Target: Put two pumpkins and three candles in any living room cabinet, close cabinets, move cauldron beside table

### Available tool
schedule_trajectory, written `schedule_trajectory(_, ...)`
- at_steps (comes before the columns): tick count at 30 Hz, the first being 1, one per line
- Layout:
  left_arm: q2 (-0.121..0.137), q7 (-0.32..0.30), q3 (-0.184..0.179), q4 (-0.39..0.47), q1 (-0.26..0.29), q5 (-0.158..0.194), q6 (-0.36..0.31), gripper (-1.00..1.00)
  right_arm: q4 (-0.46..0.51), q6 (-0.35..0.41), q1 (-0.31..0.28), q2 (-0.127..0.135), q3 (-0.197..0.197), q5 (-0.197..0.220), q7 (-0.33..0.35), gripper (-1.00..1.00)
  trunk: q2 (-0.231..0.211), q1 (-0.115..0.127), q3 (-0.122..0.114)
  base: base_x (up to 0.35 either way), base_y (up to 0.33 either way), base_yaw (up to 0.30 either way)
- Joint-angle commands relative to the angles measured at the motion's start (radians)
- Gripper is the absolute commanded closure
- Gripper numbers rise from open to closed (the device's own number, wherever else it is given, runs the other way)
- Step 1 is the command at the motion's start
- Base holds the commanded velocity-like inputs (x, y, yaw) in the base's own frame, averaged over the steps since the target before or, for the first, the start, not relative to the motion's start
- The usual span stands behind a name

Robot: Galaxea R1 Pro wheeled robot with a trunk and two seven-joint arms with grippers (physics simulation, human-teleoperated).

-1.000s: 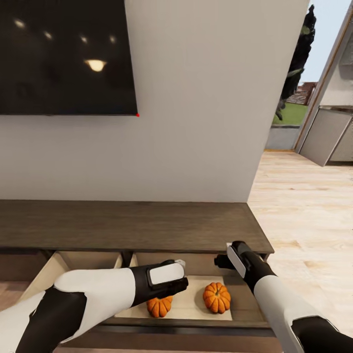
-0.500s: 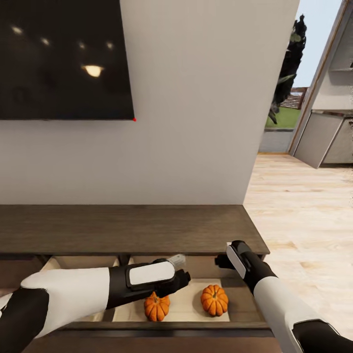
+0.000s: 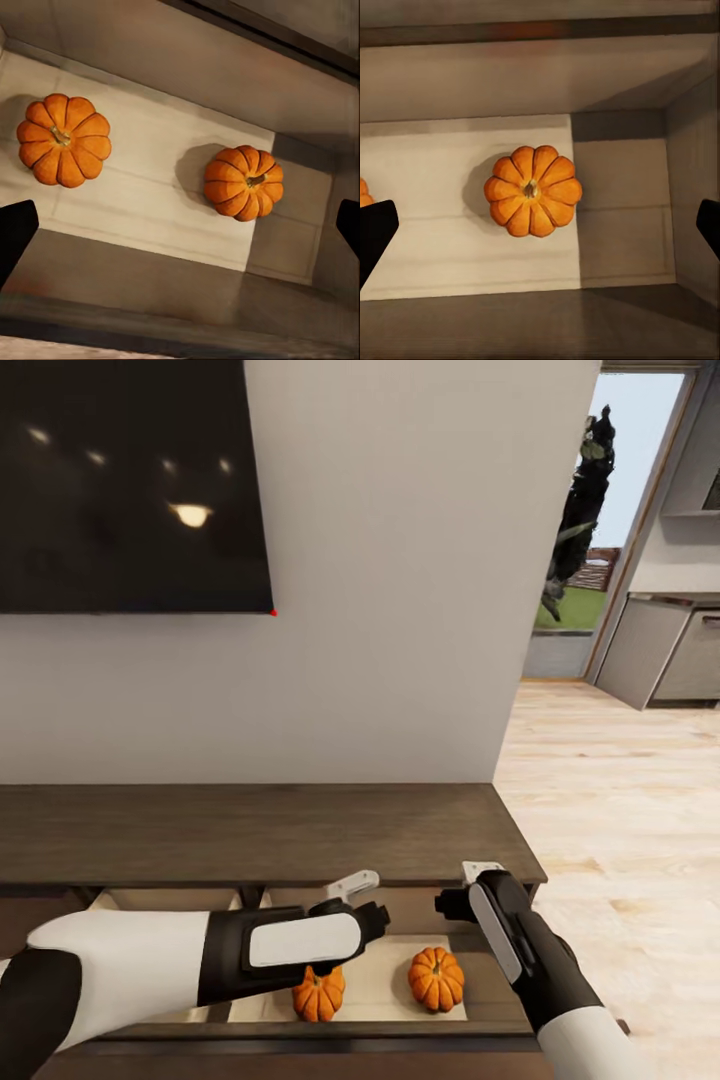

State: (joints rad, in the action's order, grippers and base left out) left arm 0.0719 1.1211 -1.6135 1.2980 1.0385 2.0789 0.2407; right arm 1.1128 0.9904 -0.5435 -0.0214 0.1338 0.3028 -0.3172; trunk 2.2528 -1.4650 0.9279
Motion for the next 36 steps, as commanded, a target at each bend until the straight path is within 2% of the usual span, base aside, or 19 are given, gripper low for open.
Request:
schedule_trajectory(1, 0.005, 0.001, -0.002, 0.019, 0.002, 0.004, 0.01, -1.0, 0.008, 0.007, 0.003, 0.0, 0.001, 0.011, -0.013, -1.0, 0.0, 0.0, -0.001, 0.0, 0.0, 0.0)
schedule_trajectory(5, 0.012, 0.004, -0.002, 0.048, 0.002, 0.002, 0.013, -1.0, 0.023, 0.013, 0.009, 0.001, 0.001, 0.013, -0.017, -1.0, 0.0, 0.0, -0.006, 0.0, 0.0, 0.0)
schedule_trajectory(12, 0.014, 0.003, -0.002, 0.057, 0.002, 0.001, 0.014, -1.0, 0.103, 0.003, 0.043, -0.002, 0.002, 0.015, -0.016, -1.0, 0.0, 0.0, -0.008, -0.002, 0.0, 0.0)
schedule_trajectory(27, 0.015, -0.001, 0.0, 0.057, 0.002, 0.001, 0.013, -1.0, 0.136, -0.001, 0.051, -0.003, -0.001, 0.019, -0.014, -1.0, 0.0, 0.0, -0.008, -0.047, 0.033, 0.0)
schedule_trajectory(36, 0.014, -0.001, -0.002, 0.056, 0.002, 0.0, 0.012, -1.0, 0.136, -0.002, 0.051, -0.003, 0.0, 0.019, -0.014, -1.0, 0.0, 0.0, -0.01, 0.0, 0.068, -0.197)
